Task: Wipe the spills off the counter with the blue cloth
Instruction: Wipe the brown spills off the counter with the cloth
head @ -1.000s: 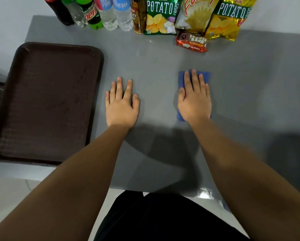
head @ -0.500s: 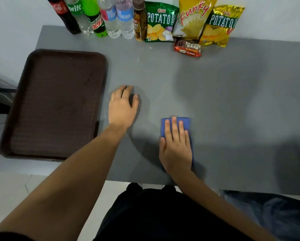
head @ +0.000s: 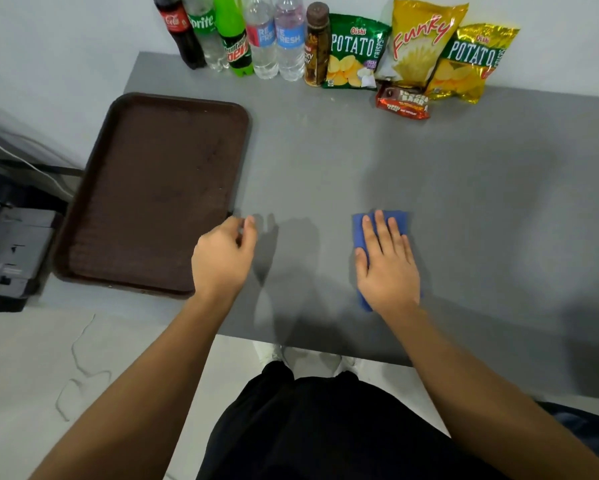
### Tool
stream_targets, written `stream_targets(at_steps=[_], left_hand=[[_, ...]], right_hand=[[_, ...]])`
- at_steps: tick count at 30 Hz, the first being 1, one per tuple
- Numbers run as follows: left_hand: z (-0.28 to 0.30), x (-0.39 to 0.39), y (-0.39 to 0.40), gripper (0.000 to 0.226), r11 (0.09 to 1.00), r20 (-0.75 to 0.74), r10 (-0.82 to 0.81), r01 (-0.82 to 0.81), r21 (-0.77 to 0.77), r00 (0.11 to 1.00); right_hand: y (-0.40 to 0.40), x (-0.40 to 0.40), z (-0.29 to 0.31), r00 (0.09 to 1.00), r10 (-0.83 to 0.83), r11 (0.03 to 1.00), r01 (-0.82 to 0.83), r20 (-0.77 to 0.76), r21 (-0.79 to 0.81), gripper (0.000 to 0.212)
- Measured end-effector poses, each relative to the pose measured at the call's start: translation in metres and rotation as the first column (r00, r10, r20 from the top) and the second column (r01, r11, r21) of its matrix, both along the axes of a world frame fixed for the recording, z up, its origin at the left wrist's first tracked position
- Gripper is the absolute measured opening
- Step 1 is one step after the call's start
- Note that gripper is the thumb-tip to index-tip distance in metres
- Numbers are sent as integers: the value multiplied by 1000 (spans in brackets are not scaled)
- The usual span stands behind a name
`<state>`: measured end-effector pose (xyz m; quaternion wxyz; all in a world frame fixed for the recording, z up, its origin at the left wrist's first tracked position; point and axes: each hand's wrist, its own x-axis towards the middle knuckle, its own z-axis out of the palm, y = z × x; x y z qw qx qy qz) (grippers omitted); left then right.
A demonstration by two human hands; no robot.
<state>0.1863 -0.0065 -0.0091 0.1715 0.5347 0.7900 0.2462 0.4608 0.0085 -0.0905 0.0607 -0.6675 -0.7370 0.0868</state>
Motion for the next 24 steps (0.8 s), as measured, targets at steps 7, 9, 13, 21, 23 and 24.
stream_targets(at_steps=[7,9,13,21,23,24], left_hand=[[8,-36,-34,52,997,25,64,-65,36,998],[7,-46,-39,52,997,15,73,-74,29,997],[5,-63,-42,55,994,43,103,-105,43,994],[3,-91,-40,54,995,48,87,-89,41,995],[4,-94,-40,53,996,44,65,-68,52,997],[4,-96,-39,53,997,45,50,-52,57,998]], right_hand=[[-65,-22,-8,998,49,996,-51,34,78,58],[-73,-39,-8,996,92,994,-93,21,52,59],[-75,-79,-8,981,196,980,-196,0,23,60],[-59,-174,-6,961,277,961,-277,-5,6,61],[-48,-191,-4,971,237,971,-237,-21,-20,60],[-41,-198,-2,976,217,976,-218,-30,-30,61]])
